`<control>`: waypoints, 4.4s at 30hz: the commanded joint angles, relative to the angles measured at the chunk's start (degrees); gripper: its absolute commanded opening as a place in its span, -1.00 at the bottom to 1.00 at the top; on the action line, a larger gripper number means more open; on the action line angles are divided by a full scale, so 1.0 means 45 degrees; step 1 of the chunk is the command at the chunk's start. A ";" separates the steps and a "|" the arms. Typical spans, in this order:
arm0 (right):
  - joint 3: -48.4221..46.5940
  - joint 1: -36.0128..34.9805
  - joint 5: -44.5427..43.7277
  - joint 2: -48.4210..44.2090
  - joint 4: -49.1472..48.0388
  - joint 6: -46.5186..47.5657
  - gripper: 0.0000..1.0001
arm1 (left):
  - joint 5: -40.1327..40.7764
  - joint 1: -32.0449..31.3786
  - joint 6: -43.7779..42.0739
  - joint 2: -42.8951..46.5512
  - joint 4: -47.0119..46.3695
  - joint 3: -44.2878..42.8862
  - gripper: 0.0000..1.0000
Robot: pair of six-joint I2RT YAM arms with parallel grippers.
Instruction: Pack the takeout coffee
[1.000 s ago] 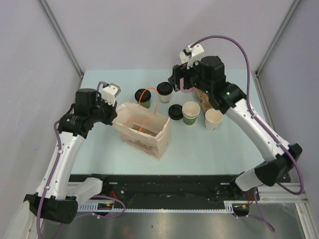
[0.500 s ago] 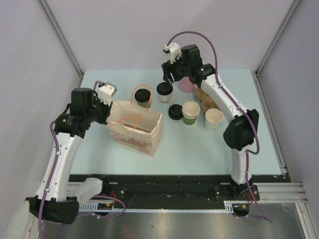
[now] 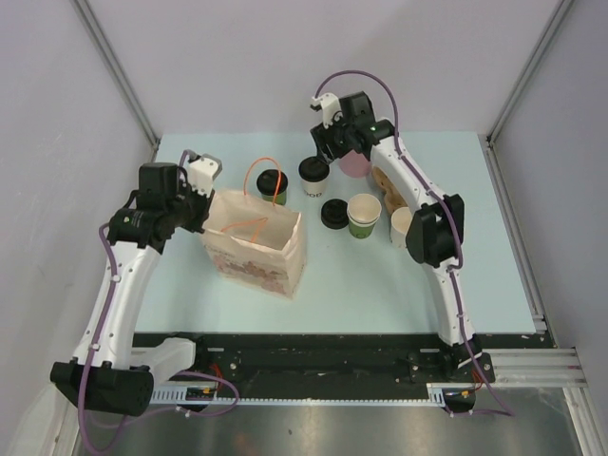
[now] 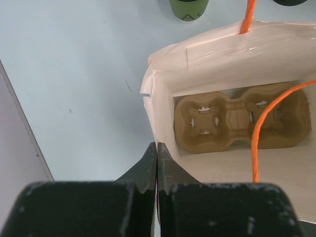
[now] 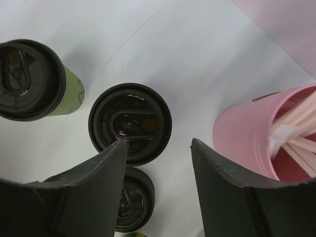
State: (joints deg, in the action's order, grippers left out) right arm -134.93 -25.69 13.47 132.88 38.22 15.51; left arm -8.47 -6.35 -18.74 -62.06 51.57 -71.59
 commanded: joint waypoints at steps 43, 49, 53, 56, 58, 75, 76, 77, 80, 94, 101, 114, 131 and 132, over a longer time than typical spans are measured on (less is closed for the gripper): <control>-0.1188 -0.0130 0.0288 0.1529 0.0023 0.1202 -1.00 | -0.1106 0.0083 -0.0405 0.0237 -0.0035 -0.0068 -0.99; 0.0198 -0.0462 -0.0727 -0.0229 -0.0913 0.0774 -1.00 | -0.1808 0.0063 -0.0171 0.0179 -0.0074 -0.0067 -0.99; 0.0862 -0.0404 -0.0768 -0.2023 -0.1440 -0.0105 -1.00 | -0.2608 0.0063 0.0043 0.0159 -0.0132 -0.0243 -0.99; 0.1410 -0.0384 -0.0768 -0.3137 -0.1500 -0.0477 -1.00 | -0.3292 0.0063 0.0180 0.0062 -0.0249 -0.0262 -0.99; 0.1645 -0.0404 -0.0826 -0.3570 -0.1442 -0.0730 -1.00 | -0.3527 0.0063 0.0219 -0.0114 -0.0288 -0.0243 -0.99; 0.1313 -0.2803 -0.2701 -0.8629 0.0647 -0.0713 -1.00 | -0.3938 -0.1089 0.0025 -0.0876 -0.0640 -0.0809 -0.99; 0.1275 -0.3115 -0.2740 -0.8824 0.0938 -0.0673 -1.00 | -0.3938 -0.1147 0.0024 -0.0857 -0.0640 -0.0848 -0.99; 0.1197 -0.3660 -0.2740 -0.8922 0.1076 -0.0653 -1.00 | -0.3938 -0.1186 0.0024 -0.0876 -0.0640 -0.0906 -0.99; 0.1137 -0.4832 -0.2682 -0.9001 0.1838 -0.0711 -1.00 | -0.3938 -0.1245 0.0024 -0.0837 -0.0660 -0.0965 -0.99; 0.3280 -0.6419 -0.2839 -0.8258 0.4029 -0.1550 -1.00 | -0.3743 -0.1343 -0.0229 -0.0369 -0.0679 -0.0829 -0.99; 0.6073 -0.6750 -0.2876 -0.8923 0.2544 -0.2000 -1.00 | -0.3821 -0.1362 -0.0190 -0.0330 -0.0699 -0.0848 -0.99; 0.9163 -0.7513 -0.3504 -0.9391 -0.0092 -0.1260 -1.00 | -0.3899 -0.1362 -0.0132 -0.0329 -0.0757 -0.0810 -0.99; 1.0123 -0.7279 0.1185 -0.7794 0.1388 0.3114 -1.00 | -0.3665 -0.1362 -0.0327 -0.0368 -0.0913 -0.0809 -0.99; 0.9987 -0.7279 0.1185 -0.7655 0.1487 0.3445 -1.00 | -0.3665 -0.1362 -0.0327 -0.0349 -0.0933 -0.0809 -0.99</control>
State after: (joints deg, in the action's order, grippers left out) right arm -89.69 -58.24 12.99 94.65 40.82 23.73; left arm -24.23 -12.38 -18.57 -65.10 49.87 -73.63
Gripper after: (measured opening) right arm 0.029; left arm 0.005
